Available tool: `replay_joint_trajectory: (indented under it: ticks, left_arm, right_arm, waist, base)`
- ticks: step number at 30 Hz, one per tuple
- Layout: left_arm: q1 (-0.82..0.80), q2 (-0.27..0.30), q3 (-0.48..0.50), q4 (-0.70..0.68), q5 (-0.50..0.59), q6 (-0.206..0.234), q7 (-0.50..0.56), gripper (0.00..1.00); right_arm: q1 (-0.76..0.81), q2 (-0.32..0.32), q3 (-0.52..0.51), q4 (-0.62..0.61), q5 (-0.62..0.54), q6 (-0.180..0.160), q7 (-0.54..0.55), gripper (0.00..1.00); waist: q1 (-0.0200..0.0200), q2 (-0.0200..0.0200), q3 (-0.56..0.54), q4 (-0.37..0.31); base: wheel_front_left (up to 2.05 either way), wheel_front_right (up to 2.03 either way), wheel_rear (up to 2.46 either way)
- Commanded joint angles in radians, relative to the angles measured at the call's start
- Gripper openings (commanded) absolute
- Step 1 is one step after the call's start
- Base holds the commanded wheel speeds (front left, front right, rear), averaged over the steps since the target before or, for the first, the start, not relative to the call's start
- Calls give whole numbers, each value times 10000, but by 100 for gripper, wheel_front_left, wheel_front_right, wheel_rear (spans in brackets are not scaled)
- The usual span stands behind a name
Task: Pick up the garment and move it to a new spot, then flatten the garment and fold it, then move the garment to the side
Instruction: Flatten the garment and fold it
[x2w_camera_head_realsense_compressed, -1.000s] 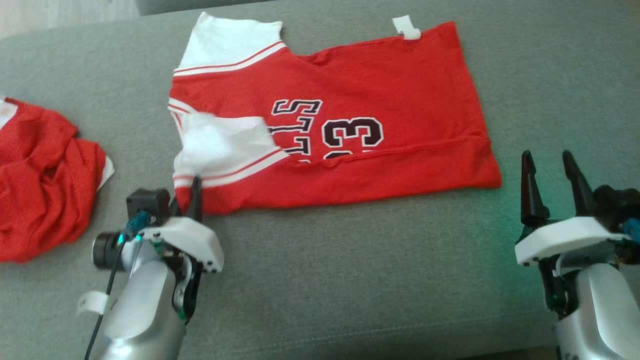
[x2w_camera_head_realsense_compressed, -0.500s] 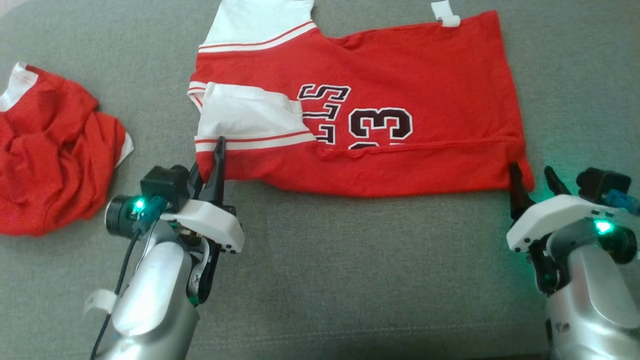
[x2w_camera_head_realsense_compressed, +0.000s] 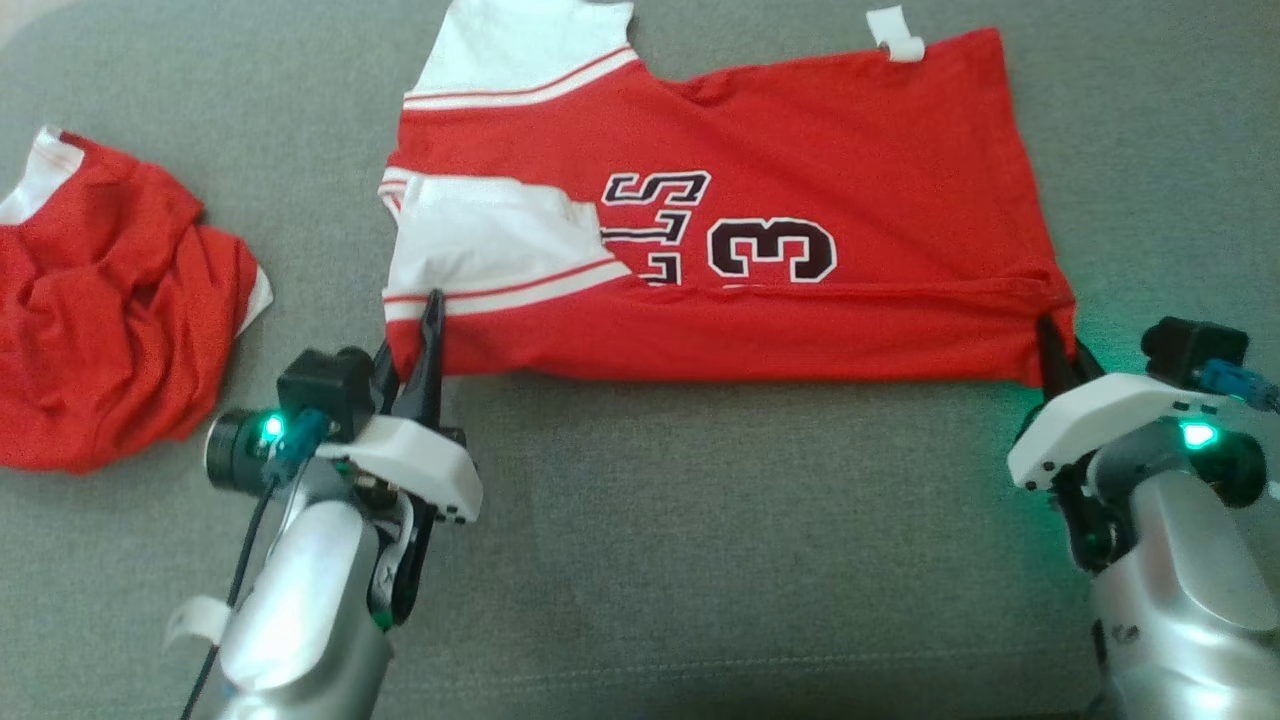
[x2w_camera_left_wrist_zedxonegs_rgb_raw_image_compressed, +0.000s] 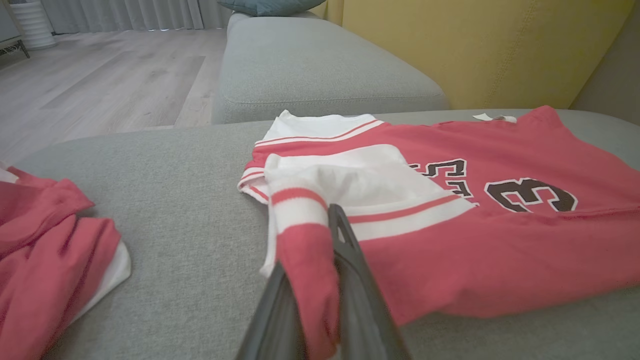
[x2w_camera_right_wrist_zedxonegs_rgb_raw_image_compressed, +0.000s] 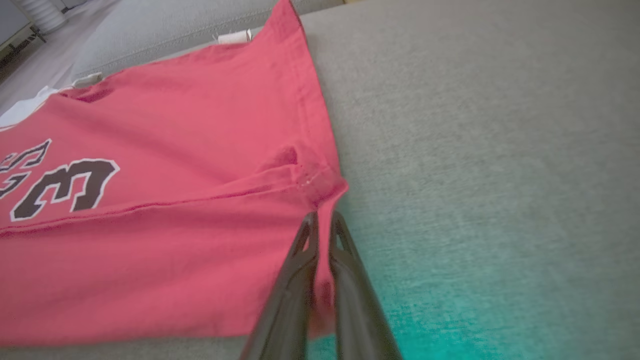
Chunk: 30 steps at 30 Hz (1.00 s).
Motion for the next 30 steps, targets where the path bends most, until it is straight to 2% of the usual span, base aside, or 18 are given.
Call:
replay_joint_trajectory:
  ticks: [1, 8, 17, 22, 28, 29, 30]
  left_arm:
    - [-84, 265, 349, -243, -84, 111, -49, 0]
    - [388, 353, 397, -33, -274, 155, -57, 0]
    - [1404, 463, 294, -163, -464, 190, 134, 0]
    - [2445, 502, 64, -795, -603, 213, 546, 0]
    - [2935, 553, -104, -1108, -659, 304, 982, 0]
    - [2940, 560, -131, -1120, -642, 323, 1017, 0]
    - [2935, 571, -149, -1127, -619, 353, 1034, 41]
  right_arm:
    - [-97, -307, 87, -307, -8, 37, -143, 0]
    - [450, -715, 186, -745, 365, 37, 108, 0]
    - [1685, -802, 261, -1562, 850, 37, 946, 0]
    - [2906, -781, 47, -2679, 1110, 37, 1993, 0]
    - [3671, -546, -112, -3808, 1135, 37, 2615, 0]
    - [3702, -500, -139, -3940, 1097, 37, 2590, 16]
    - [3717, -455, -141, -4065, 1039, 37, 2518, 95]
  waist:
    - [0, 0, -160, -75]
    - [0, 0, -910, -269]
    - [0, 0, -1936, -375]
    - [0, 0, -2435, -458]
    - [0, 0, -2430, -562]
    - [0, 0, -2407, -577]
    - [0, 0, -2382, -593]
  base:
    - [0, 0, 0]
    - [0, 0, 0]
    - [0, 0, 0]
    - [0, 0, 0]
    - [0, 0, 0]
    - [0, 0, 0]
    - [0, 0, 0]
